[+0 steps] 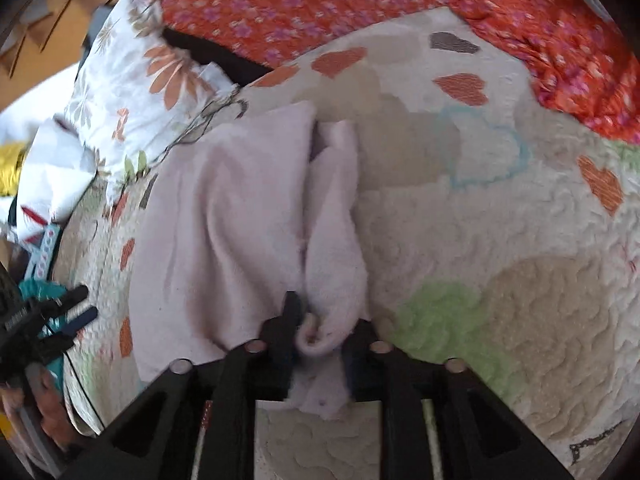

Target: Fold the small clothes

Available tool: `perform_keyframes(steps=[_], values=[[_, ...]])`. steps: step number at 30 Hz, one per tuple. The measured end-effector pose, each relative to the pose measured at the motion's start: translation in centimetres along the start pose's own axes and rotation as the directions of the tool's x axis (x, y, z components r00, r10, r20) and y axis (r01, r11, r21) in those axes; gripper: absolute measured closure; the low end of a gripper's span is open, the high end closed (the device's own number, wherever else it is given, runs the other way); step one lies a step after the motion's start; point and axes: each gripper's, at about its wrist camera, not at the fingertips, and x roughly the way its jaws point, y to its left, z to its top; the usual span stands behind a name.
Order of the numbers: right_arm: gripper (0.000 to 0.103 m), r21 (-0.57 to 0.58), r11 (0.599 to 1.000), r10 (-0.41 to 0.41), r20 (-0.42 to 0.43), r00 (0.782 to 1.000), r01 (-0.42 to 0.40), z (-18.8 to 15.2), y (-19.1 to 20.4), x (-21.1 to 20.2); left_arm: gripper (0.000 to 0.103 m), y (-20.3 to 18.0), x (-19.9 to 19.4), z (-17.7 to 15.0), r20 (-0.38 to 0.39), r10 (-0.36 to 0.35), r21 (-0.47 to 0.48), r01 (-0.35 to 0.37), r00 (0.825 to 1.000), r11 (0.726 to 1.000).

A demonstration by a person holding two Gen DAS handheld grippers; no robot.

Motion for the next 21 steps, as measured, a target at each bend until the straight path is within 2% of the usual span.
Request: perform_keyframes(steps=[3,5,8,10,13,16,18,20,21], values=[[0.073,0.029,0.999,-0.021,0.141,0.990,0.017,1.2,-0.6,-3.5,0.046,-2.2,1.4,-0.9,-0.022,-0.004,0.070,0.005,1.000,0.998],[0.067,0.012,1.000,0.015,0.192,0.981,-0.017,2.4,0.0,-4.7,0.046,-3.3,2.1,-1.3,-0.029,0.009,0.117,-0.005,1.000,0.993],[0.064,-0.038,0.992,0.126,0.132,0.983,-0.122,4.4,1.7,-3.2,0.046,-4.1,2.9,-1.6,-0.034,0.028,0.165,-0.022,0.999,0.986],[0.064,-0.049,0.985,0.166,0.064,0.984,-0.163,5.5,2.6,-0.8,0.046,-4.2,3.0,-1.6,-0.030,0.034,0.170,-0.029,0.999,0.985],[0.064,-0.082,0.991,0.107,-0.038,0.993,-0.110,6.7,3.4,4.1,0.045,-4.1,3.1,-1.6,-0.027,0.031,0.171,-0.026,0.999,0.985],[0.064,-0.120,0.987,0.095,-0.119,0.988,-0.109,6.6,3.6,7.5,0.044,-4.2,3.4,-1.6,-0.026,0.037,0.181,-0.032,0.999,0.983],[0.085,-0.139,0.980,0.124,-0.117,0.985,-0.139,6.7,3.9,7.8,0.044,-4.3,3.7,-1.5,-0.024,0.048,0.195,-0.042,0.999,0.980],[0.088,-0.145,0.977,0.149,-0.069,0.986,-0.158,7.2,4.3,6.1,0.043,-4.5,3.9,-1.3,-0.023,0.053,0.208,-0.047,0.998,0.977],[0.090,-0.167,0.976,0.138,-0.032,0.990,-0.142,7.5,4.6,5.2,0.043,-4.6,4.0,-1.2,-0.025,0.050,0.212,-0.044,0.998,0.976]])
